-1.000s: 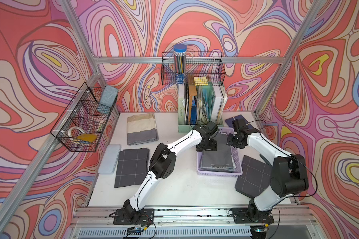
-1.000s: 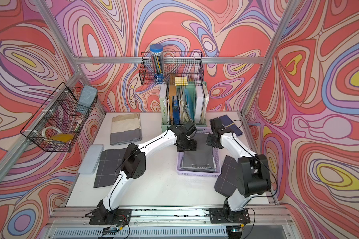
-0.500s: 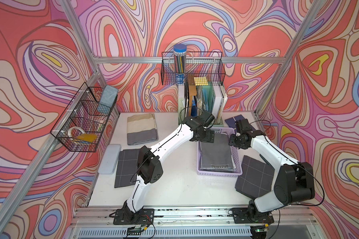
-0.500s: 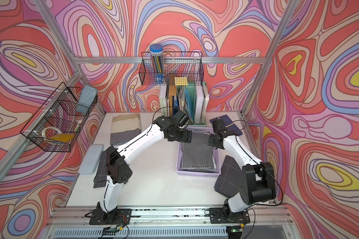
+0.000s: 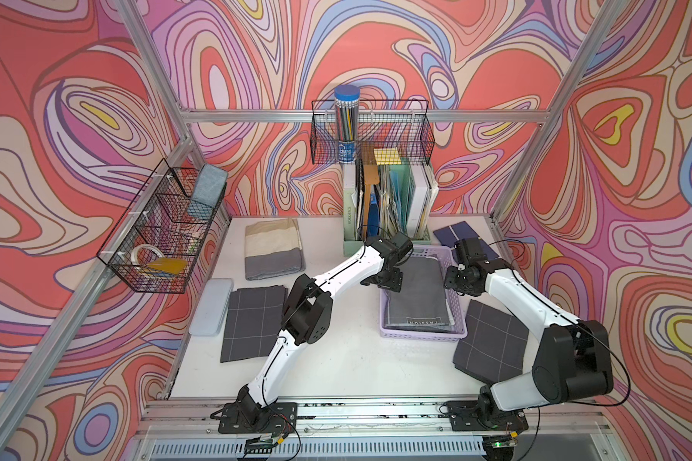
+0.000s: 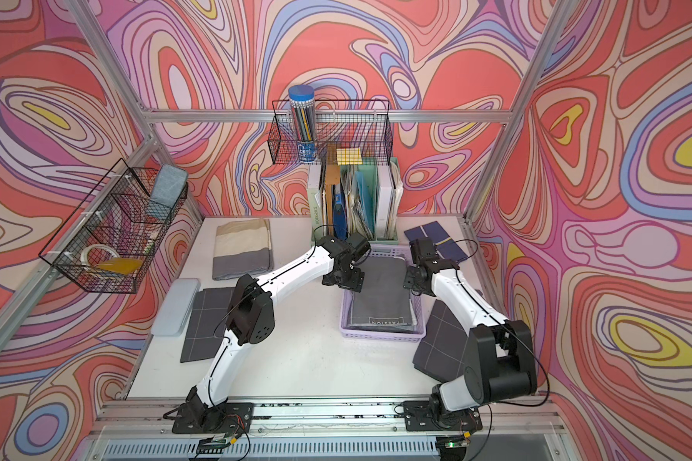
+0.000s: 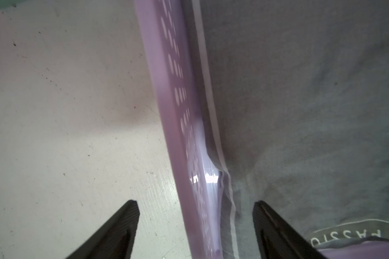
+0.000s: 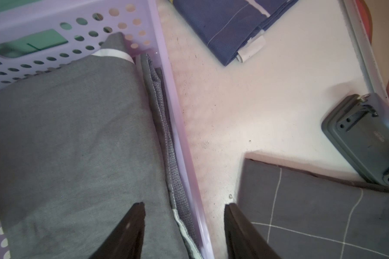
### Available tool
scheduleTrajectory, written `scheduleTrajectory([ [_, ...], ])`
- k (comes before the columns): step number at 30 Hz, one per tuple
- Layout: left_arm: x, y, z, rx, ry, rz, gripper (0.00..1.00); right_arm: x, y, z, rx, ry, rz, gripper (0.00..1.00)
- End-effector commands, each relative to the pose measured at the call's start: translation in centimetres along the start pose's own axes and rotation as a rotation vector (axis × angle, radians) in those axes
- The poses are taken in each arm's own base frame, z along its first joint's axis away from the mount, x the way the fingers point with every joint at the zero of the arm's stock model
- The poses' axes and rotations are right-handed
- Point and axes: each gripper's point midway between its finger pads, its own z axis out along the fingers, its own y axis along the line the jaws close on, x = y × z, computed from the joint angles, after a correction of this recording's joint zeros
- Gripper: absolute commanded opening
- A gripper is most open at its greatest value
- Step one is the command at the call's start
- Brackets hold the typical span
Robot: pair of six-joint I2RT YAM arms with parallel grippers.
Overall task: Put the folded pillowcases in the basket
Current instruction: Move the basket to the center of the board, then move the pillowcase to the center of the board.
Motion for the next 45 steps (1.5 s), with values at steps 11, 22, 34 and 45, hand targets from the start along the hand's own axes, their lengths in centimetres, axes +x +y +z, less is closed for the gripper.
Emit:
scheduleTrajectory([
  [11,1.3,4.6,-0.3,-0.105,0.028,-0.030,0.00,-0.3,-1.4,-1.6,0.029,-0.045,0.070,0.58],
  [22,7.7,16.7,-4.1,-0.212,0.085,-0.114,0.00,4.0,-4.4,0.2,0.018,0.027,0.325,0.00],
  [34,10.5,22.2,-3.9,-0.277,0.168,-0.148,0.00,9.2,-8.5,2.8,0.165,0.163,0.396,0.32],
  [45,10.7,22.0,-3.8,-0.235,0.140,-0.153,0.72,12.5,-7.4,6.4,0.116,0.292,0.435,0.44],
])
